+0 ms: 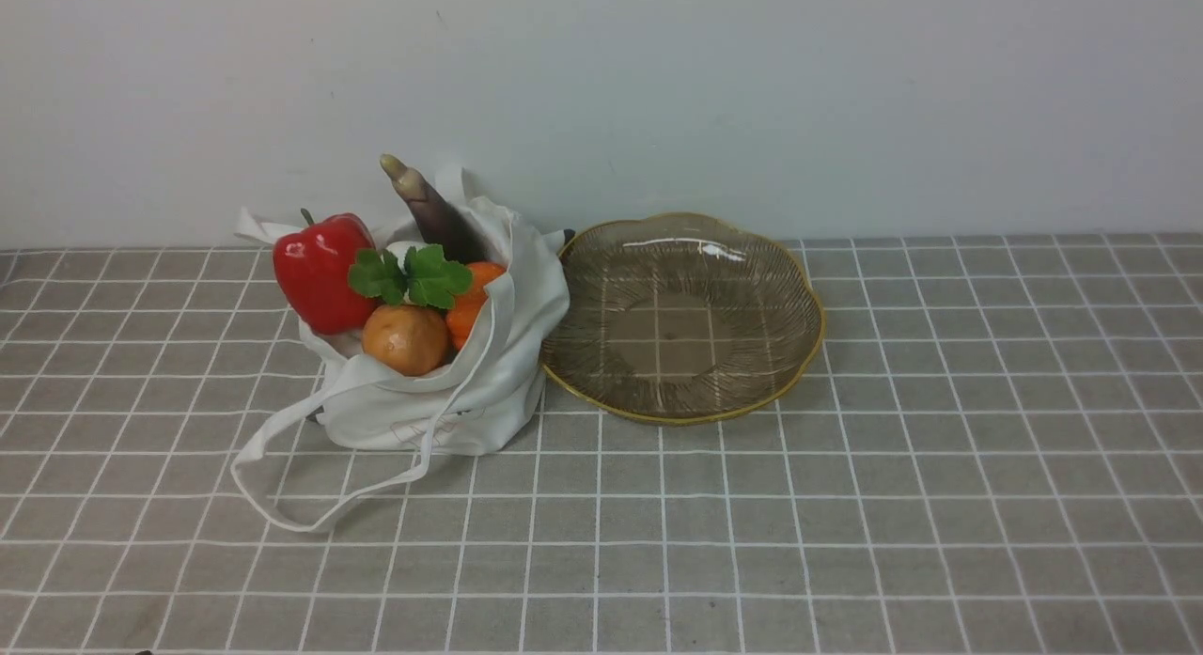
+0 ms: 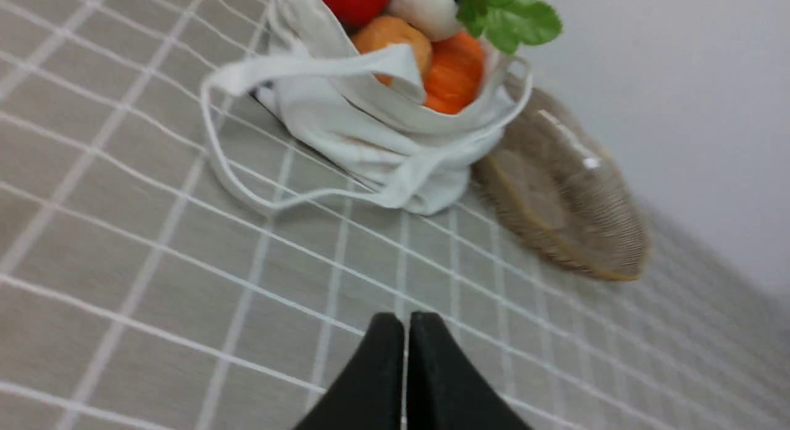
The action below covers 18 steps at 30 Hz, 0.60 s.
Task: Take vegetables from bag on grey coffee tablecloth place on plate.
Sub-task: 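Reach into the bag and grasp the red bell pepper with the left gripper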
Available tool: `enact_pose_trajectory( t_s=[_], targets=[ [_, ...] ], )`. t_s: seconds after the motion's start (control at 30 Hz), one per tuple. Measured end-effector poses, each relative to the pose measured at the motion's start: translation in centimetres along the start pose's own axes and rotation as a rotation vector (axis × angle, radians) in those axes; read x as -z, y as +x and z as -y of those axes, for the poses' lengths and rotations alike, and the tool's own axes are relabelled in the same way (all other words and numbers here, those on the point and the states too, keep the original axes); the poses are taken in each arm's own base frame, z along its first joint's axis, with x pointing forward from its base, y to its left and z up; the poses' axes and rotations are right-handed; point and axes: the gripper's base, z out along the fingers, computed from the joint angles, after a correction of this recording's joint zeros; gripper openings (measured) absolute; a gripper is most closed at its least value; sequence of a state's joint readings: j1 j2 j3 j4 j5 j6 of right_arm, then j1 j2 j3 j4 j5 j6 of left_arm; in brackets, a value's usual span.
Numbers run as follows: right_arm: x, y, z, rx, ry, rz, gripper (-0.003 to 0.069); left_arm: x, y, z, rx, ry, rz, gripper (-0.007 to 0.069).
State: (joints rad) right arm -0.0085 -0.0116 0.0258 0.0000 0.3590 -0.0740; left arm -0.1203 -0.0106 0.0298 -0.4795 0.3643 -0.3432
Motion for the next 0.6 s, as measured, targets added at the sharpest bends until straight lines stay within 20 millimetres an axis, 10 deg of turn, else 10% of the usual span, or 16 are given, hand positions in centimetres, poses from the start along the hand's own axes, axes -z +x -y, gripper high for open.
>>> enact_pose_trajectory(
  t_s=[0.33,0.6],
  targets=[
    [0.0,0.0,0.0,0.000,0.000,0.000,-0.0015,0.3,-0.9,1.2,0.103,0.090,0.049,-0.0005],
    [0.0,0.0,0.0,0.000,0.000,0.000,-0.0015,2.4,-6.5,8.2,-0.175,0.143,0.046,-0.0005]
  ],
)
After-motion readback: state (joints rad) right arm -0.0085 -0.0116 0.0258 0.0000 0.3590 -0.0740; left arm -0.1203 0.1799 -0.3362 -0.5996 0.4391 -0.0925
